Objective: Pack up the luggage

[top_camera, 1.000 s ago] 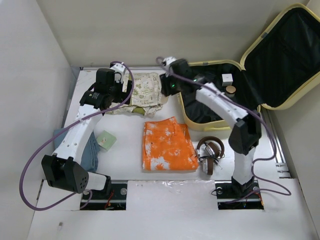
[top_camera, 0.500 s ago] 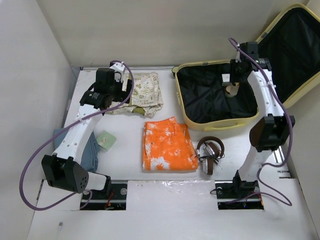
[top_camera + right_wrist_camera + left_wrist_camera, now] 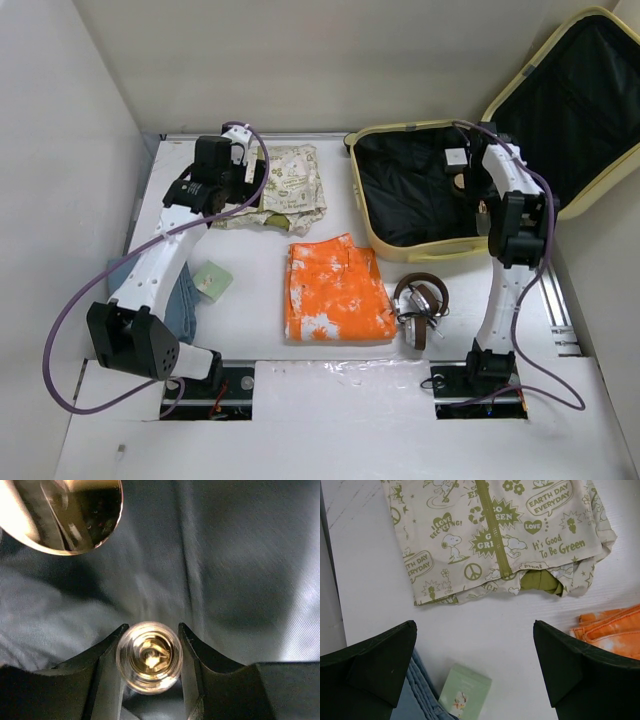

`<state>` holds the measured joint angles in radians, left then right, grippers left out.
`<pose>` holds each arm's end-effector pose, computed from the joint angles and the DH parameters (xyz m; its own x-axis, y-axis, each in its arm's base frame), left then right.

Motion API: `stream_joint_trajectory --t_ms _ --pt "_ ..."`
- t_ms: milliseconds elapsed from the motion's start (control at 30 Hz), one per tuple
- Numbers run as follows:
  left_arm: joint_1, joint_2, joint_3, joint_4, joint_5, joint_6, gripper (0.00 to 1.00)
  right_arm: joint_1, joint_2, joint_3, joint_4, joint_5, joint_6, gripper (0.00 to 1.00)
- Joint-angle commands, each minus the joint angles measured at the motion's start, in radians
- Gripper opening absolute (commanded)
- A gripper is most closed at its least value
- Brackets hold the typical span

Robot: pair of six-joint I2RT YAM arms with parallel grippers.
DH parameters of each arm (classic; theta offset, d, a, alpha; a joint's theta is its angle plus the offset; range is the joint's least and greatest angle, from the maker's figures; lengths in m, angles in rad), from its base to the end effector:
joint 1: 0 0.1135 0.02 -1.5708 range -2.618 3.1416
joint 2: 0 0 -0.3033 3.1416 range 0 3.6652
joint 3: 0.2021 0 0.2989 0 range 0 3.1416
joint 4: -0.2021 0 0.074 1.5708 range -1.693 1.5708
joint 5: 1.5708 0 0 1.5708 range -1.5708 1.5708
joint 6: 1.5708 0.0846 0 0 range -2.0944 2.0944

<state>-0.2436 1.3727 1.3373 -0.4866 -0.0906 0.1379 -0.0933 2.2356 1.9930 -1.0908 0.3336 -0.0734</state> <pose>0.3825 -0.0872 0.3816 -0.4567 0.2546 -0.8524 0.2291 0.9595 0.1638 0.5370 -0.0781 0.1905 -0.9772 0.0219 -0.2112 0.0933 0.9377 -0.3347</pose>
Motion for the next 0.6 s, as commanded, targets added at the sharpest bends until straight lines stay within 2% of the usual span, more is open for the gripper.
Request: stream_joint_trajectory --t_ms 0,67,133,167,200,333,567 --pt "0.010 0.012 0.011 0.029 -0.024 0.009 1.00 -0.006 0.065 0.052 -0.061 0.030 -0.022 0.01" --pt "0.010 0.012 0.011 0.029 -0.024 0.009 1.00 -0.006 0.130 0.087 -0.061 -0.007 -0.022 0.06" --pt "0.010 0.023 0.020 0.029 -0.034 0.009 1.00 -0.016 0.154 0.087 -0.037 -0.016 0.006 0.17" --pt "0.010 0.023 0.020 0.029 -0.034 0.009 1.00 -0.016 0.154 0.087 -0.024 -0.027 0.015 0.24" --pt "0.010 0.034 0.029 0.029 -0.034 0.009 1.00 -0.016 0.154 0.087 -0.006 -0.027 0.015 0.39" --pt "0.010 0.043 0.039 0.029 -0.043 0.019 1.00 -0.016 0.125 0.087 0.022 -0.004 0.043 0.57" --pt "0.010 0.052 0.048 0.029 -0.043 0.019 1.00 -0.016 0.003 0.118 0.032 0.038 0.043 0.70"
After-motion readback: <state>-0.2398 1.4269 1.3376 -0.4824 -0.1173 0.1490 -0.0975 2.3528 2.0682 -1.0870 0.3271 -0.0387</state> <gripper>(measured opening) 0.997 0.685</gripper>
